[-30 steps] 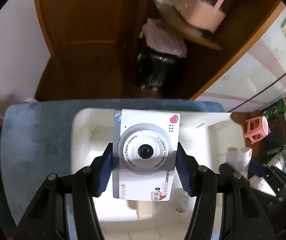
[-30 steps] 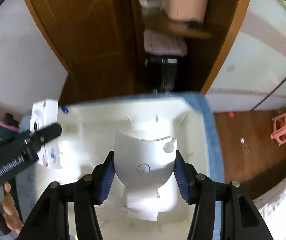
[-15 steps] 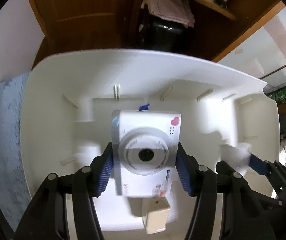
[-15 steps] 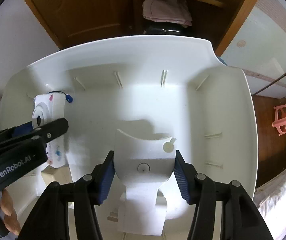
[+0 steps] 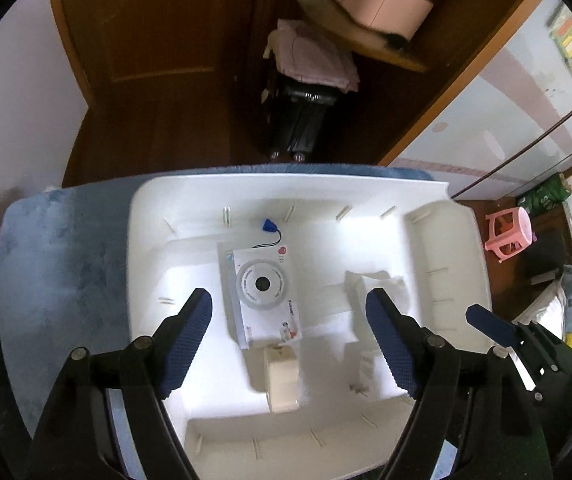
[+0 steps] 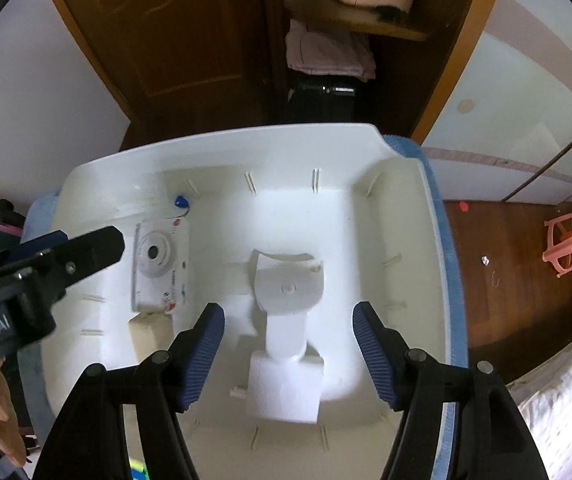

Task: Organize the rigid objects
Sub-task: 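Move both tools over the items on the carpet beside the tray, then grasp the clear plastic box with the left tool while the right tool grasps the toothpick box, then carry both clear boxes into the white tray and open both tools, then lift both tools out of the tray back over the carpet, then grasp the Rubik's cube with the left tool while the right tool grasps the green-gold cylinder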

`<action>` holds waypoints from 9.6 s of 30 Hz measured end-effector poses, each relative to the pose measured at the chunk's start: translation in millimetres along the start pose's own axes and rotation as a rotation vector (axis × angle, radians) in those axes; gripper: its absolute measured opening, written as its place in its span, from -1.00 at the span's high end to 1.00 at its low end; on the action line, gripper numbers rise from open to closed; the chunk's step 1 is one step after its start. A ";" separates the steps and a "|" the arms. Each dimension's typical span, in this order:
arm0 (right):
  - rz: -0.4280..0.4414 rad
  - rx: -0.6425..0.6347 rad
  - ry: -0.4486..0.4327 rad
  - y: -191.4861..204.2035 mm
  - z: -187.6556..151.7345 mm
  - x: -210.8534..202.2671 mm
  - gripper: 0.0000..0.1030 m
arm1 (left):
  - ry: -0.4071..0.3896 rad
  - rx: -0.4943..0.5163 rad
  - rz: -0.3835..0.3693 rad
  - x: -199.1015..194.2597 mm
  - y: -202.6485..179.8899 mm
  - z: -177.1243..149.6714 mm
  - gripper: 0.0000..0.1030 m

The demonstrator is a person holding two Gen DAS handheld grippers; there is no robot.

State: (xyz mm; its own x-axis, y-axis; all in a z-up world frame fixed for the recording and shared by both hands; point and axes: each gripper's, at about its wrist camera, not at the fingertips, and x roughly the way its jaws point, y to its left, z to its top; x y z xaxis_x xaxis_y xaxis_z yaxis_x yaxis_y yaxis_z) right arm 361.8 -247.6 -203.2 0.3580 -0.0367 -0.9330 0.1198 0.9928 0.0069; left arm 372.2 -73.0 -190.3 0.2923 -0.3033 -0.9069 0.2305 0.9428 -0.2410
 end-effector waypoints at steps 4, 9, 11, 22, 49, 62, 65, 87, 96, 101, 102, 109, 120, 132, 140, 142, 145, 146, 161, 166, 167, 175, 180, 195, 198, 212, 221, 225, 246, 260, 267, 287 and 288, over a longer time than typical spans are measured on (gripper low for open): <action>0.007 -0.009 -0.047 -3.3 -9.2 -31.1 -0.31 | -0.039 -0.004 0.009 -20.2 -1.6 -1.0 -0.59; 0.016 -0.022 -0.098 -7.1 -17.1 -63.2 -0.31 | -0.097 -0.010 0.017 -54.5 -8.4 -11.8 -0.59; 0.020 -0.027 -0.115 -6.6 -23.7 -76.5 -0.31 | -0.114 -0.009 0.020 -63.0 -12.5 -16.8 -0.59; 0.086 -0.063 -0.191 -3.4 -67.5 -138.4 -0.31 | -0.214 0.007 0.046 -123.6 -24.3 -55.6 -0.59; 0.254 0.093 0.029 -0.4 -233.9 -121.4 -0.39 | -0.126 0.104 0.140 -119.6 -16.5 -187.6 -0.59; 0.296 0.468 0.269 -8.2 -272.8 -57.7 -0.39 | 0.076 0.125 0.113 -40.6 34.7 -187.1 -0.59; 0.288 0.575 0.313 -7.1 -282.5 -41.7 -0.39 | 0.112 0.140 0.071 -20.4 40.5 -182.5 -0.59; 0.210 0.853 0.350 28.2 -296.8 -6.7 -0.39 | 0.178 0.052 -0.098 50.8 64.7 -164.1 -0.59; 0.146 0.869 0.379 47.4 -290.3 15.0 -0.41 | 0.154 0.083 -0.065 59.3 60.8 -163.2 -0.56; 0.143 0.901 0.403 56.3 -291.6 28.2 -0.41 | 0.164 0.089 -0.015 58.4 55.0 -164.3 -0.49; 0.138 0.903 0.404 58.6 -291.2 30.2 -0.42 | 0.167 0.083 -0.012 58.0 54.5 -164.4 -0.46; 0.067 0.918 0.448 74.6 -286.4 52.1 -0.46 | 0.182 0.050 0.029 58.3 47.3 -162.7 -0.31; 0.028 0.858 0.441 106.8 -278.0 67.3 -0.34 | 0.195 0.003 0.037 59.2 55.5 -160.8 -0.08; 0.083 0.839 0.388 100.0 -298.1 41.9 -0.26 | 0.167 -0.069 -0.063 9.9 97.0 -179.6 -0.05; 0.075 0.763 0.228 101.7 -276.2 -25.7 -0.26 | 0.093 -0.040 -0.206 -65.6 86.6 -169.5 -0.05; 0.064 0.725 0.163 103.6 -263.3 -51.4 -0.26 | 0.055 -0.004 -0.244 -85.9 70.4 -157.9 -0.05; 0.039 0.663 0.071 94.7 -236.8 -94.4 -0.26 | -0.016 0.048 -0.298 -120.4 61.6 -139.9 -0.05; 0.027 0.643 0.036 95.8 -229.5 -110.1 -0.26 | -0.042 0.062 -0.313 -131.8 57.6 -134.5 -0.05; -0.128 0.347 -0.359 75.6 -97.9 -282.4 -0.26 | -0.322 0.151 -0.378 -209.3 8.0 -33.4 -0.05; -0.094 0.237 -0.308 58.4 -63.8 -237.0 -0.26 | -0.286 0.121 -0.342 -189.4 -10.4 -13.0 -0.05; -0.086 0.216 -0.293 54.8 -57.5 -226.8 -0.26 | -0.276 0.114 -0.330 -182.4 -12.7 -9.7 -0.05; 0.011 0.096 -0.076 17.3 -37.8 -91.0 -0.26 | -0.134 0.084 -0.144 -63.1 -40.9 14.0 -0.05; -0.006 -0.028 0.032 12.1 -41.1 -25.4 -0.26 | -0.040 0.083 -0.058 10.9 -55.7 15.8 -0.05; 0.081 -0.069 0.148 -8.1 -40.1 28.0 -0.30 | 0.147 0.029 0.014 70.9 -56.5 -2.3 -0.41; 0.108 -0.058 0.136 -11.0 -42.7 16.6 -0.32 | 0.114 0.040 0.022 52.4 -56.9 -5.4 -0.52; 0.187 0.024 0.018 -35.8 -82.5 -70.8 -0.37 | -0.018 0.105 0.017 -46.7 -57.5 -27.3 -0.52; 0.179 0.112 -0.046 -51.3 -118.3 -121.6 -0.37 | -0.102 0.182 -0.065 -104.8 -68.5 -47.5 -0.52; 0.171 0.167 -0.072 -54.6 -135.1 -139.0 -0.37 | -0.134 0.222 -0.068 -123.2 -72.3 -62.9 -0.52; 0.096 0.181 -0.076 -20.4 -206.3 -139.5 -0.37 | -0.055 0.280 -0.011 -85.8 -47.2 -156.3 -0.52; 0.120 0.180 -0.036 -12.5 -230.6 -86.3 -0.37 | 0.012 0.225 0.016 -42.7 -33.4 -175.8 -0.52; 0.137 0.221 -0.028 -11.2 -244.9 -51.3 -0.37 | 0.059 0.204 0.044 -12.0 -28.5 -182.1 -0.52; 0.105 0.218 -0.030 0.2 -225.9 1.1 -0.36 | 0.116 0.154 0.105 35.2 -19.4 -175.1 -0.52; 0.102 0.206 -0.027 3.6 -223.9 4.1 -0.32 | 0.119 0.149 0.107 37.0 -18.3 -175.0 -0.52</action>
State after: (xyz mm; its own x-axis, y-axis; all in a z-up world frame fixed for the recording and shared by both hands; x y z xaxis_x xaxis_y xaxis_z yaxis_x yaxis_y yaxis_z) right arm 156.3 -218.6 -287.6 0.4019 0.0574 -0.9139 0.2671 0.9473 0.1770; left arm 216.3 -77.2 -279.9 0.2128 -0.1760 -0.9611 0.3416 0.9350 -0.0956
